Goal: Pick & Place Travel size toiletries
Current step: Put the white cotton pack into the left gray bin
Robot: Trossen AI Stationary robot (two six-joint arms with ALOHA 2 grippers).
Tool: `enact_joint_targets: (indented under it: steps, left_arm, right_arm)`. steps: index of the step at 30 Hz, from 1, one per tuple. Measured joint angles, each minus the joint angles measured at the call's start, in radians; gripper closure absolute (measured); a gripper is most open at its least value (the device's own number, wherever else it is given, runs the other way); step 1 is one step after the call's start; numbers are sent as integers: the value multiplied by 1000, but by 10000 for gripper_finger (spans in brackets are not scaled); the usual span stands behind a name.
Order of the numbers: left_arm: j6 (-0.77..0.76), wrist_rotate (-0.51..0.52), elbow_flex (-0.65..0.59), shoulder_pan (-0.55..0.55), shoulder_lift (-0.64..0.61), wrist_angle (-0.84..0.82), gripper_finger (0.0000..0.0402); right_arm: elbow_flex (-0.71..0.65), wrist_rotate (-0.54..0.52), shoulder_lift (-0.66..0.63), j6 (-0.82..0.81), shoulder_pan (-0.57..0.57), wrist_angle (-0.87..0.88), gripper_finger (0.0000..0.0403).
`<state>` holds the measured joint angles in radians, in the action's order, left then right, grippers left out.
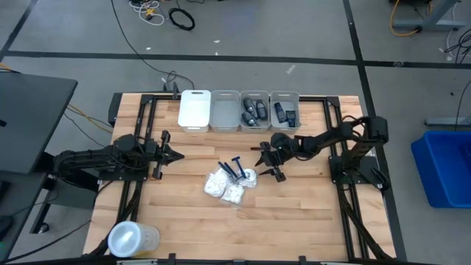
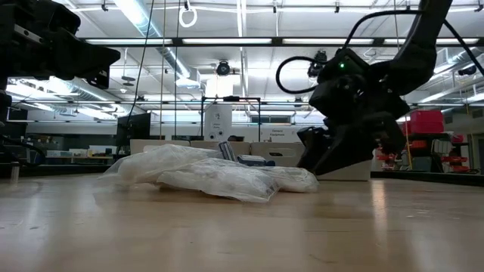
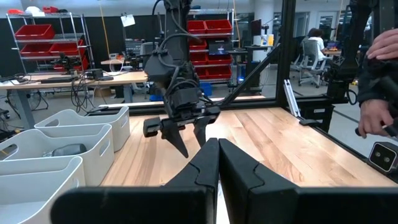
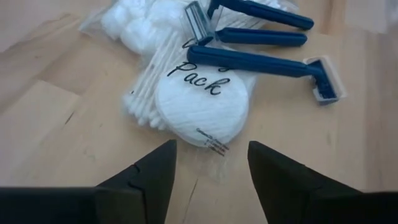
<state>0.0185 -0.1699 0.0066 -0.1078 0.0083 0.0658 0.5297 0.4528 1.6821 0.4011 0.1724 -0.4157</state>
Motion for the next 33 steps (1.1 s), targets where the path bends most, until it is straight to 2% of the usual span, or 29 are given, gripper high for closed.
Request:
enact_joint_targets:
  steps: [6, 21, 24, 33]
  left_arm:
    - [0, 0, 0, 0, 0, 0, 385]
    - [0, 0, 0, 0, 0, 0, 385]
    - [0, 0, 0, 0, 0, 0, 386]
    - [0, 0, 0, 0, 0, 0, 386]
  right_arm:
    - [0, 64, 34, 21, 34, -31, 198]
    - [0, 87, 106, 60, 57, -78, 234]
    - [0, 128, 107, 88, 57, -74, 245]
    - [0, 126, 107, 90, 57, -71, 296]
